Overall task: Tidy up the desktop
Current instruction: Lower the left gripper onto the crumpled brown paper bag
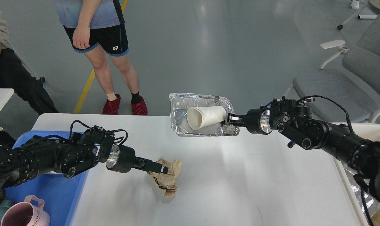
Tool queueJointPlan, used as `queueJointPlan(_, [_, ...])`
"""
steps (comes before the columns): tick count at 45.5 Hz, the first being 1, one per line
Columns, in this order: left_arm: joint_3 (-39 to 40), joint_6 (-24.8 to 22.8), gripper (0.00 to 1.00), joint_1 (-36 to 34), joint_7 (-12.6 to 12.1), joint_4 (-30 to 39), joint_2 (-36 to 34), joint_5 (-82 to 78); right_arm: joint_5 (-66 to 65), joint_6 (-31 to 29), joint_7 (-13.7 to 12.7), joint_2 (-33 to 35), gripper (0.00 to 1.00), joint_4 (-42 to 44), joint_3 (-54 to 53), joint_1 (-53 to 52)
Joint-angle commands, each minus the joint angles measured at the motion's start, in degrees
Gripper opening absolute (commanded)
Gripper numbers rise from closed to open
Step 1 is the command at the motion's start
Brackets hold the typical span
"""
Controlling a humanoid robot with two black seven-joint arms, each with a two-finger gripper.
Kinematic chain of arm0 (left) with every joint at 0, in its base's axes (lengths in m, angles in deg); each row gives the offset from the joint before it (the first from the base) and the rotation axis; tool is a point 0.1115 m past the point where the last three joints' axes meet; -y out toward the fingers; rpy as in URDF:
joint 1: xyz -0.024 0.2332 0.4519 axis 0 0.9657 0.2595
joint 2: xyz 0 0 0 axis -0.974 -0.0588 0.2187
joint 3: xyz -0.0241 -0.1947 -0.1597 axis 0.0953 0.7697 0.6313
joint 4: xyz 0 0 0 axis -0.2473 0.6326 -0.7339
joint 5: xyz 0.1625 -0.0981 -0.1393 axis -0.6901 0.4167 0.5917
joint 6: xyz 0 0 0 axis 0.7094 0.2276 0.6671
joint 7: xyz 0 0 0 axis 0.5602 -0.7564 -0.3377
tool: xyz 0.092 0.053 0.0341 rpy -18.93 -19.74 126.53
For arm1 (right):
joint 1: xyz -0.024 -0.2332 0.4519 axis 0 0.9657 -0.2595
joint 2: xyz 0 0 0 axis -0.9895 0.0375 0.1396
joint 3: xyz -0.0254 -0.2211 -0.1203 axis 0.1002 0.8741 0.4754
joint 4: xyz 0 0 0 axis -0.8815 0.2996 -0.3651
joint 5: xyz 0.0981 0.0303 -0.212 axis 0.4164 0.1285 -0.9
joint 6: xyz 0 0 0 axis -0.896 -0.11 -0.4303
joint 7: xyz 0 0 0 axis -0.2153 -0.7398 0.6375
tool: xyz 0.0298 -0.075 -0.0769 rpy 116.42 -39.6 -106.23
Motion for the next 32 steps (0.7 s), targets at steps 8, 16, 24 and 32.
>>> queueJointPlan(8, [-0.22,0.56,0.78,1.49,0.3,-3.59,2.72,-0.32,0.0,-0.01,0.0,0.0,0.0,-0.01,0.0,0.01])
queueJointPlan(16, [-0.22,0.83,0.64,2.64,0.21,-5.44,4.66,-0.41,0.09,-0.01,0.0,-0.09,0.0,-0.1,0.0,0.01])
queueJointPlan(24, [-0.4,0.39,0.43,2.9,-0.14,-6.22,5.36,-0.59,0.09,-0.01,0.0,0.0,0.0,-0.1,0.0,0.01])
queueJointPlan(32, [-3.47,0.21,0.02,2.55,0.21,-7.02,5.98,-0.59,0.09,-0.01,0.0,0.0,0.0,-0.1,0.0,0.01])
